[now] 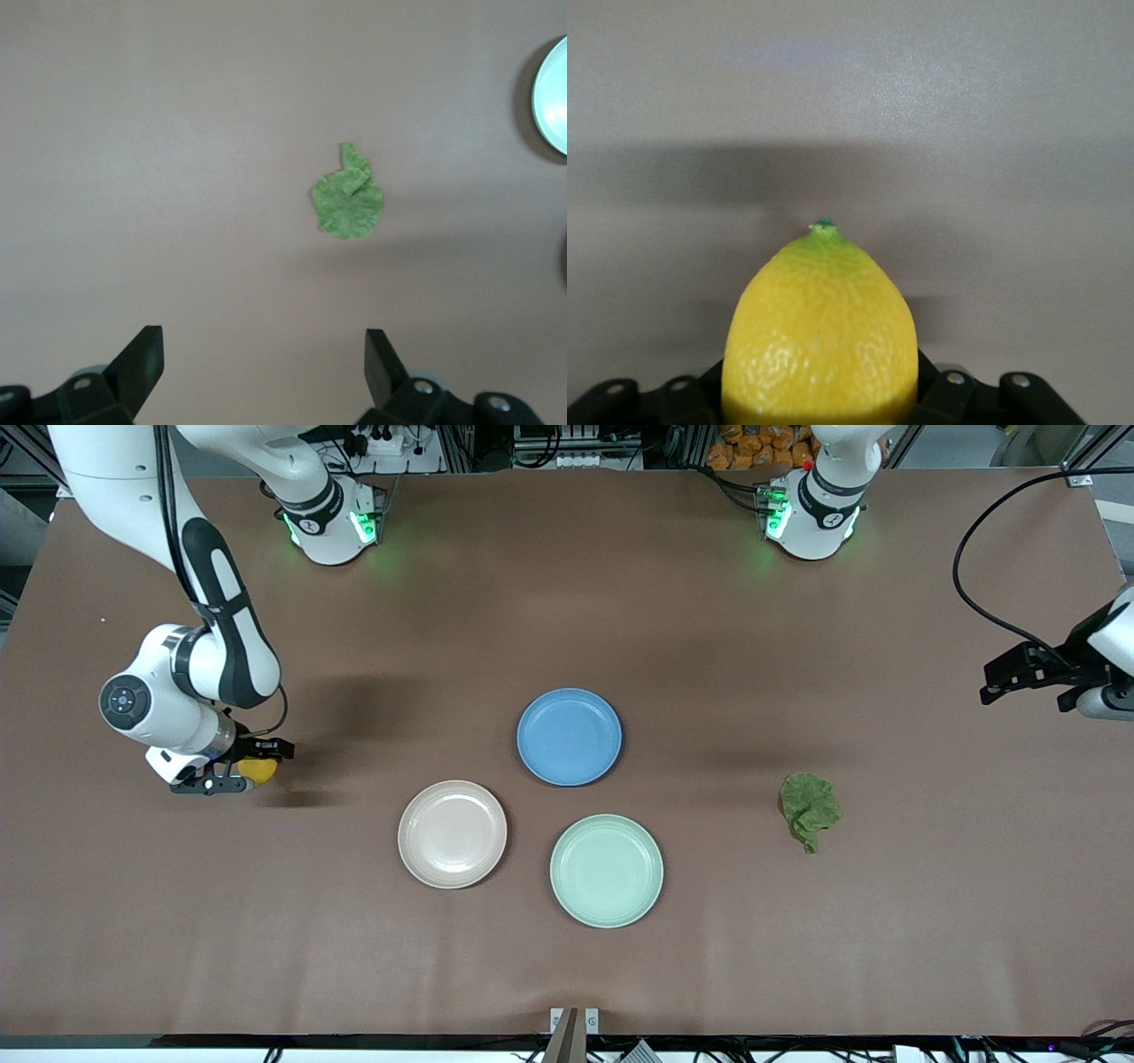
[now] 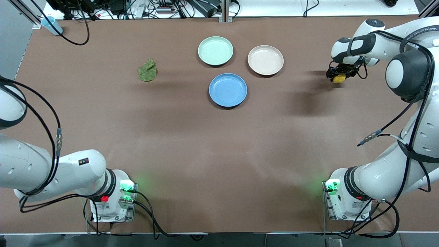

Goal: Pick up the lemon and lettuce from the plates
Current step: 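Lower the lemon onto the table beside the cream plate with the right gripper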

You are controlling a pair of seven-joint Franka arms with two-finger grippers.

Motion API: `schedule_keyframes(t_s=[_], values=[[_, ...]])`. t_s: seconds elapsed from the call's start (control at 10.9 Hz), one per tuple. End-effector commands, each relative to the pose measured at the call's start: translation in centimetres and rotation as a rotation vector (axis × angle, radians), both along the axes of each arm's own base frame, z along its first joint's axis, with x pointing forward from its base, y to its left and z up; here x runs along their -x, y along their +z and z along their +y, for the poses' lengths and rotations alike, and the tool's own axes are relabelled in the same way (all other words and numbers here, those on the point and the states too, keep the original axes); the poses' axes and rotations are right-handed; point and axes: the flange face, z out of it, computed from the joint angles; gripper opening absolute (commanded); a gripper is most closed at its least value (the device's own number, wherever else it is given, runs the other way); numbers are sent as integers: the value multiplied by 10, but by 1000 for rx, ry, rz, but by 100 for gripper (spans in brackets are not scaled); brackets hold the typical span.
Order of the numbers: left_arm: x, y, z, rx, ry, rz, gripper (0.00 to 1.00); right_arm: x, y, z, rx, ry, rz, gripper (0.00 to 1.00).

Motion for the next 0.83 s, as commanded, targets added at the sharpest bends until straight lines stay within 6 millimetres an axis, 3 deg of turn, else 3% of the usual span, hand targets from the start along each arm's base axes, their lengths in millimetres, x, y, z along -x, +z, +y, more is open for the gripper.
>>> schedule_keyframes(t_s=[0.0, 0.28, 0.55, 0.74], values=[[15, 14, -23, 13, 45, -1, 100, -7, -4, -1, -14, -18, -10, 100], [21, 24, -37, 23, 106, 28, 100, -8, -3, -1, -15, -21, -10, 100], [19, 37, -35, 24, 118, 11, 100, -12, 2, 0, -20, -21, -4, 100], [24, 44, -30, 24, 124, 19, 100, -26, 20, -2, -47, -25, 43, 100]])
